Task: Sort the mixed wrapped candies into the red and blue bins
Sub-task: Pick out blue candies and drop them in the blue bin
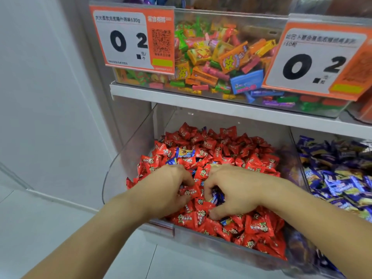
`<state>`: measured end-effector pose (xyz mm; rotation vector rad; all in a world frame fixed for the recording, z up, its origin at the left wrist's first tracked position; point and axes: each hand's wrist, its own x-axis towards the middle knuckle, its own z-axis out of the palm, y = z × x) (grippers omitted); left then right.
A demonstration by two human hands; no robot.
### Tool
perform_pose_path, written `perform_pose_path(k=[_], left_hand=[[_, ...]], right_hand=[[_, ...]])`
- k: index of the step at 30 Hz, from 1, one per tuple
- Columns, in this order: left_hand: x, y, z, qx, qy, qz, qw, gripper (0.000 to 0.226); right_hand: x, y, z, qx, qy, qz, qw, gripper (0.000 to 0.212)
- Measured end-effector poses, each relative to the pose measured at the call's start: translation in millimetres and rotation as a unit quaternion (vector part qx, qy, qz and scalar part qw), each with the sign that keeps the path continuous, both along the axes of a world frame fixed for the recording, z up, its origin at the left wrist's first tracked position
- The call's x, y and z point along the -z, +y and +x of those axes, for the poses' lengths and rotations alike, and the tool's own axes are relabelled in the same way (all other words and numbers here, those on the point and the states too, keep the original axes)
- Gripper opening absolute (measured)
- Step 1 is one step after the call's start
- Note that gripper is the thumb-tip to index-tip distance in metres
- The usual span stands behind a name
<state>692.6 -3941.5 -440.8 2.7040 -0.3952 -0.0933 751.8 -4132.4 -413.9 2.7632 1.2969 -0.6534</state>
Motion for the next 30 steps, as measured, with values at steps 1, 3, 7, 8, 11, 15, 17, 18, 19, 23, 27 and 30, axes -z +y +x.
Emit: perform_pose_path(k=[1,3,7,8,11,15,17,18,19,23,27,30], left_hand=[[3.4,-0.6,1.3,0.006,0.008,0.01,1.0,0.043],[8.1,0.3,4.4,0.005,0.02,0.021,1.0,0.066],[8.9,1.4,12.8,-0.015,0.061,0.043,0.997,0.081],[7.9,2.3,14.3,-0.022,0.068,0.032,0.997,0.079],[0.8,3.4,14.5,-0.035,0.072,-0.004,0.997,0.061],[-4.4,7.9,9.2,-0.041,0.052,-0.044,0.997,0.041],[-7.5,13.1,6.9,-0.047,0.055,-0.089,0.993,0.037],[-9.2,16.7,5.7,-0.055,0.058,-0.111,0.991,0.037],[-11.8,19.9,4.3,-0.065,0.063,-0.13,0.987,0.037],[-19.4,27.7,-2.6,-0.089,0.083,-0.195,0.973,0.038],[-23.8,27.4,-8.3,-0.099,0.102,-0.226,0.964,0.034],[-26.3,26.8,-9.7,-0.098,0.099,-0.24,0.961,0.03]], right_hand=[[0.1,0.1,-2.3,-0.001,-0.003,0.002,1.0,0.034],[1.0,-1.2,-7.7,0.003,-0.011,0.025,1.0,0.026],[0.6,-5.0,-10.7,0.07,0.021,0.109,0.991,0.024],[-0.8,-6.1,-9.4,0.087,0.031,0.129,0.987,0.025],[-6.3,-10.8,-5.9,0.136,0.056,0.177,0.973,0.032],[-8.3,-11.6,-5.3,0.157,0.085,0.198,0.964,0.042],[-7.4,-11.7,-3.6,0.154,0.1,0.19,0.964,0.042],[-7.3,-11.8,-2.8,0.149,0.104,0.184,0.966,0.04],[-7.8,-11.8,-2.0,0.144,0.105,0.179,0.968,0.038],[-11.3,-8.3,-3.3,0.136,0.085,0.169,0.973,0.036],[-13.4,-6.2,0.1,0.158,0.104,0.176,0.966,0.042],[-16.5,-5.3,3.5,0.154,0.126,0.177,0.964,0.042]])
